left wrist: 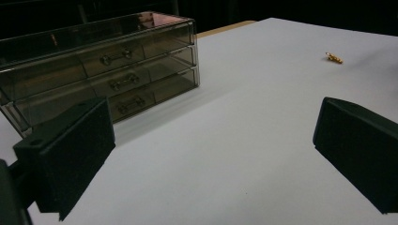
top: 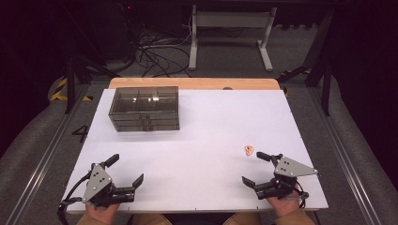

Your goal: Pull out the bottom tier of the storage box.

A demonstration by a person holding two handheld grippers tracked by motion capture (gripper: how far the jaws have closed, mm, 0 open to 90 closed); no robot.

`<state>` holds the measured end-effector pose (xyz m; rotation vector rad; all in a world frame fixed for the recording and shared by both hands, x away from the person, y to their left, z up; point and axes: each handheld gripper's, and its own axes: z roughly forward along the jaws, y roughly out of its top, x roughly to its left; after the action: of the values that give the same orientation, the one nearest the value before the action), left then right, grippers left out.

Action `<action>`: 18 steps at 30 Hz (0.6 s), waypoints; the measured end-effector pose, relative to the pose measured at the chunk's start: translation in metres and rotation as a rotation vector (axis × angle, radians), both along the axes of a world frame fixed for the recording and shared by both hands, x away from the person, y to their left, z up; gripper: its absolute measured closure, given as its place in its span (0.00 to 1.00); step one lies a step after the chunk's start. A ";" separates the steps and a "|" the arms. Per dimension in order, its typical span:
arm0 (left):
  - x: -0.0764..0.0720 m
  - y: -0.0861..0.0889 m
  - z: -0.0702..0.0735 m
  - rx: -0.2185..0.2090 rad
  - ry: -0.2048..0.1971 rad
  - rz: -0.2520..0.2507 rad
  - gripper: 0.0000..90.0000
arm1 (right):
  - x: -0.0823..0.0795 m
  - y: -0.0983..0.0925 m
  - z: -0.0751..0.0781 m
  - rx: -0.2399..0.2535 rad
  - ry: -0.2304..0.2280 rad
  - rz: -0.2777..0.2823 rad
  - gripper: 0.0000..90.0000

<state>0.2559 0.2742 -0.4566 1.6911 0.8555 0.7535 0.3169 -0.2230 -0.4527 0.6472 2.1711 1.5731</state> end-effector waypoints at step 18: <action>-0.001 0.001 0.002 0.001 0.001 -0.021 0.00 | -0.001 0.001 -0.001 -0.001 0.007 0.014 0.02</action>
<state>0.2551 0.2749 -0.4547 1.6994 0.8363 0.7393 0.3163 -0.2217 -0.4536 0.6397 2.1857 1.5788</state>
